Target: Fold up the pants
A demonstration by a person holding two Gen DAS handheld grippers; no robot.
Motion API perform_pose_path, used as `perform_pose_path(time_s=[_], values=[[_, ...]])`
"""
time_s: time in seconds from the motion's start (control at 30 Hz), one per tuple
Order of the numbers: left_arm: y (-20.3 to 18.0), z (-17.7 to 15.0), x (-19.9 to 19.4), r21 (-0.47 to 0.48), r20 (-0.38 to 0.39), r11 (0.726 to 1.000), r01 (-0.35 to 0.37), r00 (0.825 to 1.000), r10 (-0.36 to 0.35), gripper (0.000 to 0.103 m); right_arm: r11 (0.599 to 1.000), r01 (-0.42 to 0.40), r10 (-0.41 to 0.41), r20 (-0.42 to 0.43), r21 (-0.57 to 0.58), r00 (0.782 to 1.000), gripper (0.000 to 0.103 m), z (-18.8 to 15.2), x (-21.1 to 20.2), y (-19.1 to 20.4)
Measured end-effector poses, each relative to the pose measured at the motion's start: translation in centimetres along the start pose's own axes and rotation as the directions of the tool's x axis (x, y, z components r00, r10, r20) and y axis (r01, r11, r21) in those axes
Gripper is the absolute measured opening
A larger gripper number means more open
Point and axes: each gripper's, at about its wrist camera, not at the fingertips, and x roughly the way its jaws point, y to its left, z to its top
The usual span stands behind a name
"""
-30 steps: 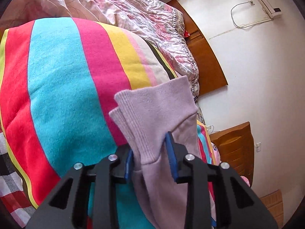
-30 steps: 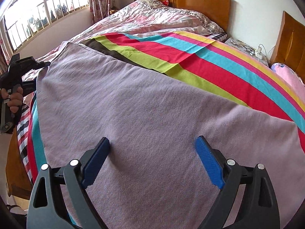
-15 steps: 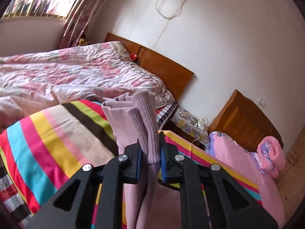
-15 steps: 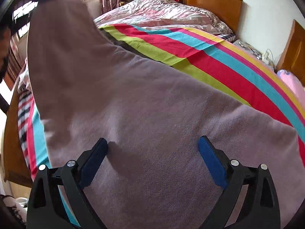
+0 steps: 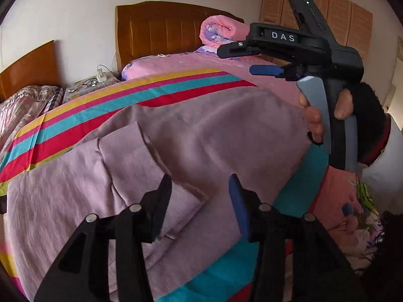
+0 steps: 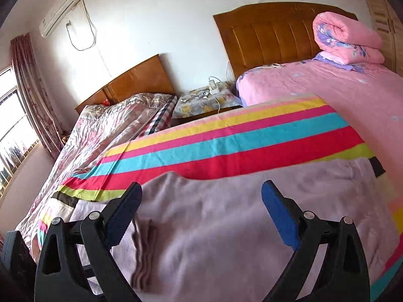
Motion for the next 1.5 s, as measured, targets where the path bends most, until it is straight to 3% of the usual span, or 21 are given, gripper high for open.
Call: perform_pose_path(time_s=[0.07, 0.17, 0.23, 0.33, 0.43, 0.5, 0.53, 0.6, 0.83, 0.9, 0.97, 1.0, 1.1, 1.2, 1.3, 1.37, 1.43, 1.5], values=[[1.5, -0.7, -1.4, -0.017, 0.032, 0.999, -0.037, 0.999, 0.037, 0.078, 1.000, -0.031, 0.031, -0.068, 0.004, 0.997, 0.093, -2.2, 0.3, -0.1], [6.4, -1.9, -4.1, -0.139, 0.042, 0.980, -0.140, 0.988, 0.147, 0.083, 0.991, -0.134, 0.136, -0.183, 0.026, 0.974, 0.086, -5.9, 1.5, 1.2], [9.9, -3.2, -5.9, -0.232, 0.034, 0.945, -0.231, 0.969, 0.245, 0.086, 0.976, -0.214, 0.215, -0.250, 0.033, 0.944, 0.081, -7.9, 2.6, 3.1], [14.0, -6.1, -7.8, -0.369, -0.019, 0.863, -0.347, 0.930, 0.366, 0.087, 0.958, -0.285, 0.274, -0.335, 0.018, 0.902, 0.078, -10.1, 4.1, 6.0], [17.1, -8.3, -9.4, -0.476, -0.051, 0.795, -0.378, 0.914, 0.403, 0.087, 0.957, -0.289, 0.256, -0.368, -0.035, 0.894, 0.078, -10.9, 4.6, 8.0], [18.0, -9.3, -9.8, -0.488, -0.078, 0.771, -0.408, 0.901, 0.427, 0.087, 0.949, -0.314, 0.280, -0.381, -0.027, 0.881, 0.064, -10.8, 4.6, 8.7], [18.5, -9.6, -9.7, -0.485, -0.095, 0.764, -0.425, 0.894, 0.437, 0.087, 0.947, -0.321, 0.287, -0.392, -0.024, 0.874, 0.064, -10.9, 4.6, 9.1], [18.8, -10.3, -9.5, -0.478, -0.115, 0.763, -0.435, 0.893, 0.436, 0.087, 0.955, -0.295, 0.259, -0.427, -0.019, 0.866, 0.064, -11.2, 5.0, 9.3], [19.3, -12.0, -8.2, -0.479, -0.134, 0.765, -0.432, 0.897, 0.422, 0.091, 0.955, -0.290, 0.285, -0.446, 0.058, 0.848, 0.063, -10.6, 5.4, 8.6], [19.9, -12.2, -8.2, -0.495, -0.134, 0.764, -0.414, 0.905, 0.404, 0.092, 0.953, -0.296, 0.294, -0.436, 0.067, 0.850, 0.049, -10.4, 5.8, 9.1], [20.1, -12.2, -8.2, -0.491, -0.142, 0.762, -0.422, 0.902, 0.408, 0.093, 0.957, -0.284, 0.284, -0.432, 0.066, 0.856, 0.036, -10.5, 6.6, 9.6], [20.0, -12.2, -8.0, -0.480, -0.148, 0.764, -0.432, 0.898, 0.415, 0.093, 0.958, -0.281, 0.278, -0.433, 0.059, 0.857, 0.024, -10.6, 6.6, 9.9], [19.6, -11.8, -8.2, -0.425, -0.166, 0.768, -0.479, 0.875, 0.455, 0.093, 0.950, -0.311, 0.282, -0.396, -0.008, 0.874, 0.017, -9.6, 4.8, 11.4], [19.8, -11.7, -8.5, -0.399, -0.182, 0.759, -0.515, 0.856, 0.485, 0.093, 0.947, -0.322, 0.288, -0.388, -0.024, 0.875, 0.016, -9.4, 3.2, 11.6], [20.0, -11.4, -8.9, -0.398, -0.190, 0.743, -0.538, 0.841, 0.507, 0.093, 0.971, -0.239, 0.219, -0.445, 0.010, 0.868, 0.015, -11.2, 4.9, 9.2], [19.7, -10.7, -9.4, -0.389, -0.194, 0.723, -0.571, 0.818, 0.542, 0.092, 0.962, -0.270, 0.262, -0.444, 0.046, 0.857, 0.015, -11.7, 4.8, 8.1], [19.0, -9.6, -10.5, -0.369, -0.160, 0.729, -0.577, 0.812, 0.562, 0.092, 0.968, -0.252, 0.223, -0.431, -0.011, 0.874, 0.017, -11.5, 4.1, 8.3], [18.1, -7.9, -11.2, -0.342, -0.116, 0.739, -0.580, 0.807, 0.580, 0.092, 0.973, -0.220, 0.173, -0.403, -0.073, 0.899, 0.029, -11.1, 3.3, 8.8]])
